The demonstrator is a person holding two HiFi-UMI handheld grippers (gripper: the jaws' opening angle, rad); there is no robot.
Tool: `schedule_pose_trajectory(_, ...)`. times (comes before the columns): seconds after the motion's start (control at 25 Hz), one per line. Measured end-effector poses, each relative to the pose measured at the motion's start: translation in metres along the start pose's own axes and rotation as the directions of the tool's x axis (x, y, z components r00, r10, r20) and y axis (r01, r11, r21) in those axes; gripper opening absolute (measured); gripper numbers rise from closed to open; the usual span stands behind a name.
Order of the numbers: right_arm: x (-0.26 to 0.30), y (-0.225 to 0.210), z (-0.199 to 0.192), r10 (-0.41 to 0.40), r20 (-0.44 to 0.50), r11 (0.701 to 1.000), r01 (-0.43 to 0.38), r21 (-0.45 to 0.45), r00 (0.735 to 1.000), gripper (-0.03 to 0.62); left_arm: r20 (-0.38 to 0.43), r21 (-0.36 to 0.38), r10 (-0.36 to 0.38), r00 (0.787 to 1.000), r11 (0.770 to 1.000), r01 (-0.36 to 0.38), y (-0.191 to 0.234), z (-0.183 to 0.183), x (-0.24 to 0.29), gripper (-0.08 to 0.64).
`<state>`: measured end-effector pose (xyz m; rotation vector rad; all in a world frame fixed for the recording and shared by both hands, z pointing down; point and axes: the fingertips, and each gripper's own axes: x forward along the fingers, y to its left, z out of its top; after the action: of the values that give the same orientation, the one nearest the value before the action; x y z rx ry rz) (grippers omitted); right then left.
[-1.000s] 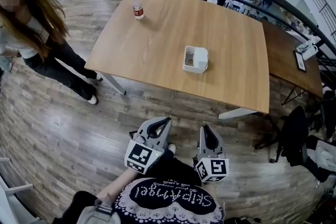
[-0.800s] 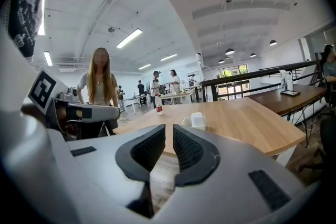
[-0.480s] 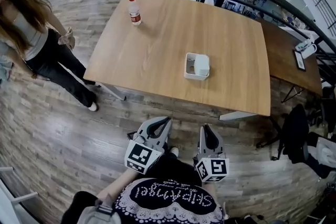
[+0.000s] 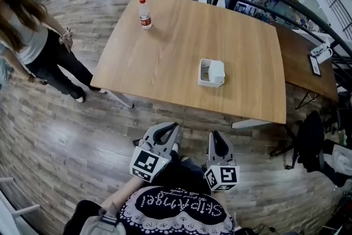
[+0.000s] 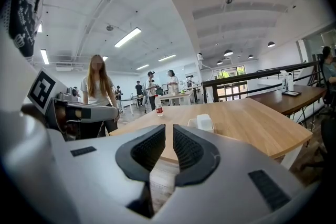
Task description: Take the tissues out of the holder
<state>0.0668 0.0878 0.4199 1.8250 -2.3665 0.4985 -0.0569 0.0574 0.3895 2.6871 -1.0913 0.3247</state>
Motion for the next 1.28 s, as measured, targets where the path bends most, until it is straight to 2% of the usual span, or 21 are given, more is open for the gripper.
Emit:
schedule_pose_trajectory(0.6, 0.011, -0.01, 0.004, -0.006, -0.019, 1.0, 0.006, 0.007, 1.0, 0.034, -0.017, -0.019, 0.006, 1.0, 1.0, -0.007, 0.006, -0.001, 0.012, 0.006)
schedule_pose_trajectory(1.28, 0.046, -0.067, 0.026, 0.063, -0.022, 0.998, -0.063, 0.009, 0.998, 0.034, -0.014, -0.029, 0.068, 0.998, 0.997, -0.068, -0.001, 0.019, 0.077, 0.006)
